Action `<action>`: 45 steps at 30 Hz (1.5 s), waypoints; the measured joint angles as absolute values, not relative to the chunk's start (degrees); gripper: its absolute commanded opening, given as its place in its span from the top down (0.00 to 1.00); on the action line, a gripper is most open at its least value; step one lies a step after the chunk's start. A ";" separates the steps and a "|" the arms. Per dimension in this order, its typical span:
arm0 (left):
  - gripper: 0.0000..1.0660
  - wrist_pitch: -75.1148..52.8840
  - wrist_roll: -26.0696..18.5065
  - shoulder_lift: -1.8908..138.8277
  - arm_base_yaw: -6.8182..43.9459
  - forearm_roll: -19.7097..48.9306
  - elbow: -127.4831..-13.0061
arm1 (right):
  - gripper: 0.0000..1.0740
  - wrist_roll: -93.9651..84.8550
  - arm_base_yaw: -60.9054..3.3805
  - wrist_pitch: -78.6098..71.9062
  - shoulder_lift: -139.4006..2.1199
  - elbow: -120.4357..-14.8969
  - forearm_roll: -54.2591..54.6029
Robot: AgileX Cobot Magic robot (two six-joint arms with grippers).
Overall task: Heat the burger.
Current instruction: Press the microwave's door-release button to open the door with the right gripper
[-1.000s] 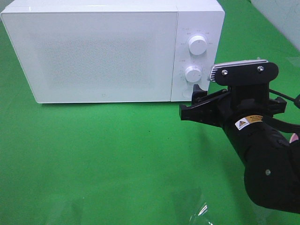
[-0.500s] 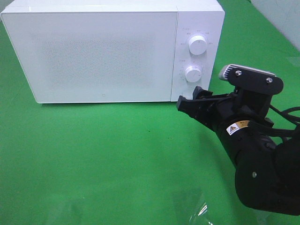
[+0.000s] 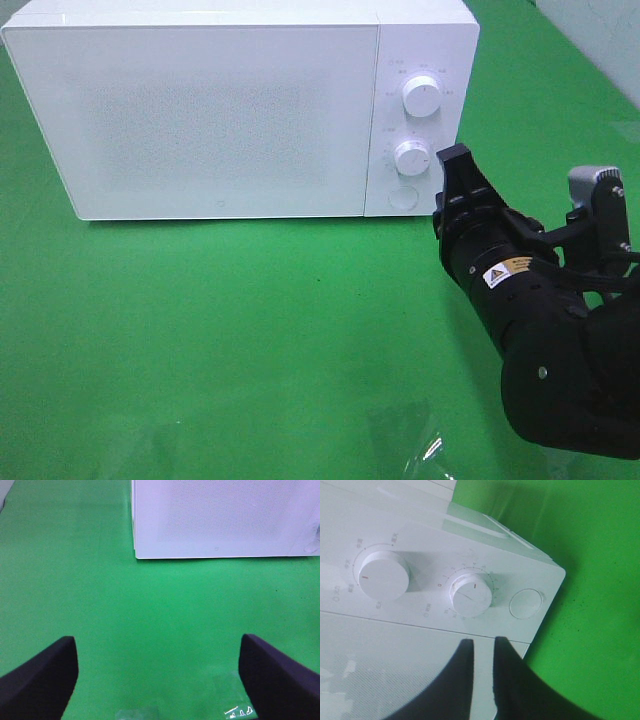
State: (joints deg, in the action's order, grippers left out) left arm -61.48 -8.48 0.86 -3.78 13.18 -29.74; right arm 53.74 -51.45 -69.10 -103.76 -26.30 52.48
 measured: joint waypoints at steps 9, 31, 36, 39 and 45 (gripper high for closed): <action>0.25 -61.48 -8.48 0.86 -3.78 13.18 -29.74 | 1.00 68.24 -51.45 -64.17 -103.76 -26.30 52.48; 0.25 -61.48 -8.48 0.86 -3.78 13.18 -29.74 | 1.00 72.19 -47.61 -55.00 -103.76 -29.91 46.93; 0.25 -61.48 -8.48 0.86 -3.78 13.18 -29.74 | 1.00 72.14 -45.44 -53.80 -103.76 -31.05 45.84; 0.25 -61.48 -8.48 0.86 -3.78 13.18 -29.74 | 1.00 72.08 -44.69 -53.23 -103.82 -31.28 45.78; 0.25 -61.48 -8.48 0.86 -3.78 13.18 -29.74 | 1.00 73.05 -42.97 -53.06 -106.05 -32.83 43.95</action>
